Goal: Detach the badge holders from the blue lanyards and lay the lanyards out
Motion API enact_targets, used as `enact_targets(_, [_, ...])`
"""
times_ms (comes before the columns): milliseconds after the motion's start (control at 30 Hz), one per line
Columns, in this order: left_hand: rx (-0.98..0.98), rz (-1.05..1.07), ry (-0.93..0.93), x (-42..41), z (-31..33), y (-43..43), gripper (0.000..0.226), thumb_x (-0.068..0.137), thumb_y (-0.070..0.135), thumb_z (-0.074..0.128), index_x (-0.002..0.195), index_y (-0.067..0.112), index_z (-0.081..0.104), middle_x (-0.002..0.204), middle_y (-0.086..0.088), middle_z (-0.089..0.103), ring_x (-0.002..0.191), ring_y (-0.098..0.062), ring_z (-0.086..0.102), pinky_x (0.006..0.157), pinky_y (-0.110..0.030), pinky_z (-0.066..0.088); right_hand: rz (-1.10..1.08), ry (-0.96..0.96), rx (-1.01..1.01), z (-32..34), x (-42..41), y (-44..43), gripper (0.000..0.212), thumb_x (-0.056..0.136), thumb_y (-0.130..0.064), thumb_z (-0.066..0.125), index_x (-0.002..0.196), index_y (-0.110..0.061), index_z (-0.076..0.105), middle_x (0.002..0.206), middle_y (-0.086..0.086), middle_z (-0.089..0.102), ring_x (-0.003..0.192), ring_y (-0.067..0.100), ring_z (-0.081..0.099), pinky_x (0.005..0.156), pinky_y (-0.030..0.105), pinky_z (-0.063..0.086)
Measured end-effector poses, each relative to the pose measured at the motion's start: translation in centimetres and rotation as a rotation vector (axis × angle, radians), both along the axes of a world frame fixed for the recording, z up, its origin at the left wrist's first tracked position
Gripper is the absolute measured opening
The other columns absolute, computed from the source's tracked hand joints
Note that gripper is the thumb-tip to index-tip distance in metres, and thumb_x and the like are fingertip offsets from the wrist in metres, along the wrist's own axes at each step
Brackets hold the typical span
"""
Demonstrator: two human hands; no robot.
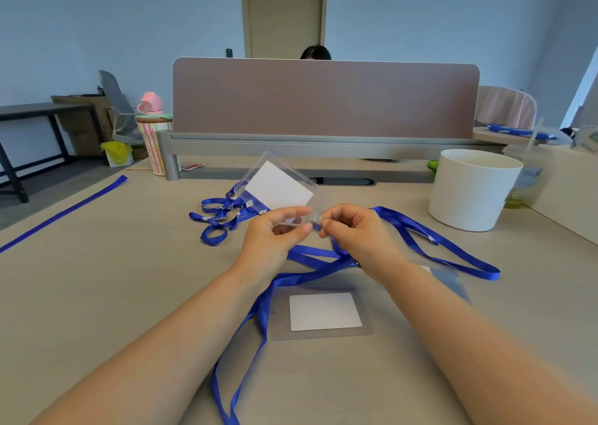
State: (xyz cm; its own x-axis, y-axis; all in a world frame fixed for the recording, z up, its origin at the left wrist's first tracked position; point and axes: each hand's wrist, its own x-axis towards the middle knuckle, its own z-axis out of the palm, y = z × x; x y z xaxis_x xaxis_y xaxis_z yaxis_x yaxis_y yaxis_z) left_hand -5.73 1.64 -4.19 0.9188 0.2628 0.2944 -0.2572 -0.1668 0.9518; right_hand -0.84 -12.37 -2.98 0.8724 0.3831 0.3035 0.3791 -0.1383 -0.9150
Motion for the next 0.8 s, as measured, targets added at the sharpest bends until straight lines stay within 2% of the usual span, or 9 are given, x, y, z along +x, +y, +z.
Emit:
enact_targets(100, [0.027,0.008,-0.018,-0.2,0.1,-0.1,0.023,0.084,0.015,0.065,0.099,0.032,0.066,0.100,-0.001,0.067,0.097,-0.019,0.060,0.077,-0.018,0.050,-0.003,0.010,0.020,0.1,-0.1,-0.1,0.012,0.089,-0.006,0.056,0.083,-0.010,0.065,0.065,-0.001,0.062,0.044,-0.004,0.051,0.048,0.005,0.039])
enact_targets(167, [0.025,0.009,-0.030,-0.3,0.1,-0.1,0.023,0.084,0.016,0.065,0.095,0.036,0.066,0.094,-0.004,0.067,0.091,-0.022,0.059,0.077,-0.020,0.049,-0.005,0.023,0.033,0.0,0.0,-0.1,0.013,0.088,-0.009,0.058,0.079,-0.015,0.066,0.062,-0.005,0.063,0.051,0.000,0.051,0.052,0.011,0.041])
enact_targets(267, [0.020,-0.009,-0.023,-0.4,0.2,-0.2,0.022,0.085,0.019,0.064,0.093,0.040,0.064,0.093,0.004,0.065,0.087,-0.008,0.057,0.072,-0.014,0.050,-0.012,0.040,0.047,-0.2,0.1,-0.2,0.013,0.087,-0.013,0.061,0.078,-0.019,0.068,0.068,-0.004,0.065,0.070,0.016,0.054,0.060,0.016,0.048])
enact_targets(400, [-0.016,0.022,0.028,0.3,-0.1,-0.2,0.016,0.085,0.031,0.064,0.097,0.041,0.063,0.126,0.006,0.055,0.105,-0.003,0.052,0.081,-0.016,0.043,-0.012,0.040,0.060,-0.2,0.2,-0.1,0.013,0.086,-0.015,0.061,0.075,-0.020,0.067,0.081,0.008,0.063,0.075,0.018,0.052,0.064,0.018,0.046])
enact_targets(467, [-0.020,0.110,0.072,0.9,-0.6,0.0,0.026,0.077,0.041,0.070,0.099,0.048,0.060,0.142,0.002,0.037,0.122,-0.011,0.043,0.093,-0.026,0.042,0.019,0.040,0.075,-0.3,0.2,0.0,0.017,0.087,-0.013,0.060,0.072,-0.019,0.065,0.087,-0.003,0.067,0.072,0.007,0.056,0.068,0.019,0.045])
enact_targets(533, [0.047,0.234,0.102,1.0,-0.7,0.3,0.032,0.072,0.041,0.074,0.098,0.048,0.058,0.147,0.000,0.023,0.137,-0.017,0.026,0.108,-0.035,0.032,0.054,0.041,0.096,-0.4,0.2,0.2,0.020,0.087,-0.009,0.059,0.069,-0.017,0.063,0.097,-0.013,0.066,0.071,-0.004,0.059,0.071,0.014,0.046])
enact_targets(600, [0.243,0.329,-0.037,0.6,-0.6,0.4,0.026,0.074,0.029,0.075,0.095,0.039,0.062,0.137,0.000,0.035,0.133,-0.013,0.031,0.108,-0.030,0.030,0.062,0.029,0.088,-0.5,0.2,0.3,0.021,0.087,-0.007,0.059,0.069,-0.016,0.063,0.099,-0.017,0.065,0.083,-0.003,0.062,0.078,0.012,0.048])
enact_targets(700, [0.529,0.289,-0.357,0.3,-0.5,0.8,0.017,0.080,0.012,0.069,0.092,0.023,0.072,0.103,0.002,0.063,0.099,-0.010,0.058,0.088,-0.016,0.044,0.068,0.023,0.078,-0.7,0.3,0.4,0.021,0.087,-0.006,0.059,0.070,-0.017,0.064,0.097,-0.017,0.066,0.081,-0.006,0.064,0.075,0.008,0.049])
enact_targets(800, [0.702,0.293,-0.428,0.3,-0.5,1.0,0.019,0.083,0.008,0.065,0.098,0.015,0.073,0.093,0.000,0.071,0.086,-0.010,0.064,0.079,-0.012,0.047,0.073,0.045,0.091,-0.8,0.6,0.2,0.015,0.086,-0.005,0.061,0.074,-0.013,0.067,0.099,-0.008,0.070,0.086,0.001,0.067,0.079,0.012,0.052])
